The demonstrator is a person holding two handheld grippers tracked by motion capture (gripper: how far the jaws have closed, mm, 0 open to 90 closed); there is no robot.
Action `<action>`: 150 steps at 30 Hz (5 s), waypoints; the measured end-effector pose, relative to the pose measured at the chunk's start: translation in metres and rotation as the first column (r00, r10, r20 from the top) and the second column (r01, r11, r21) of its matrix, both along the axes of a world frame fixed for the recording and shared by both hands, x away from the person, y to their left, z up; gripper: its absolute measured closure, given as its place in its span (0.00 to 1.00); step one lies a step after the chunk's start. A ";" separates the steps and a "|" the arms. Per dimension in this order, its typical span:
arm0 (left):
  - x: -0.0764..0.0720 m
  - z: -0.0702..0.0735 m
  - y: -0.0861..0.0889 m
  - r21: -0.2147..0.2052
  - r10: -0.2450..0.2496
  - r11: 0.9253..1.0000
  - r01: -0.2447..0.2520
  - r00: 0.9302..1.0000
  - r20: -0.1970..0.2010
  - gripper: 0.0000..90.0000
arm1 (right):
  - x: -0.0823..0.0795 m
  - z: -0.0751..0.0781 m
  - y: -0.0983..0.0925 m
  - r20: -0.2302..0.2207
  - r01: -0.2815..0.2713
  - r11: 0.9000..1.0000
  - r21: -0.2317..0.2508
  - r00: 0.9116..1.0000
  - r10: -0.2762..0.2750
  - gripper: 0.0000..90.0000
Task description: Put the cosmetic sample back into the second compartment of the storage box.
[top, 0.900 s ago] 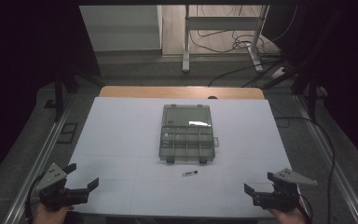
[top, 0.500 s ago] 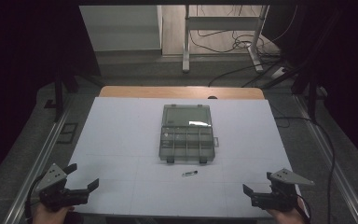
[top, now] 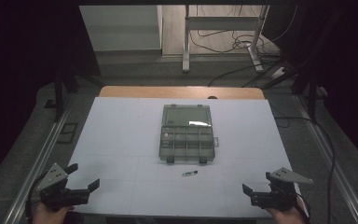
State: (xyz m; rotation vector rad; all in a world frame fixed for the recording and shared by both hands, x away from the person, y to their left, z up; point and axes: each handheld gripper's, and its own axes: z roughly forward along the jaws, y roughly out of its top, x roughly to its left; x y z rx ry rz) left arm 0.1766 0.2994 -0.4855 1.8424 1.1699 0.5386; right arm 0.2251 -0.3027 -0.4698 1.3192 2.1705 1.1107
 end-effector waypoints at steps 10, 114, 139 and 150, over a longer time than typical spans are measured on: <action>0.001 0.000 0.000 -0.005 -0.004 1.000 0.004 1.000 -0.002 0.01 | 0.007 -0.001 0.013 0.008 -0.065 0.998 -0.001 0.998 0.065 0.00; 0.002 0.000 0.000 0.001 -0.023 1.000 0.023 1.000 -0.008 0.02 | 0.088 -0.024 0.158 -0.241 -0.432 0.888 -0.157 0.889 0.389 0.44; 0.002 0.000 -0.002 0.016 -0.035 0.999 0.035 0.999 -0.004 0.02 | 0.096 -0.041 0.189 -0.300 -0.546 0.797 -0.257 0.829 0.471 0.90; 0.002 0.000 -0.001 0.011 -0.041 0.999 0.041 0.999 -0.009 0.02 | 0.096 -0.038 0.187 -0.303 -0.532 0.812 -0.241 0.836 0.458 0.90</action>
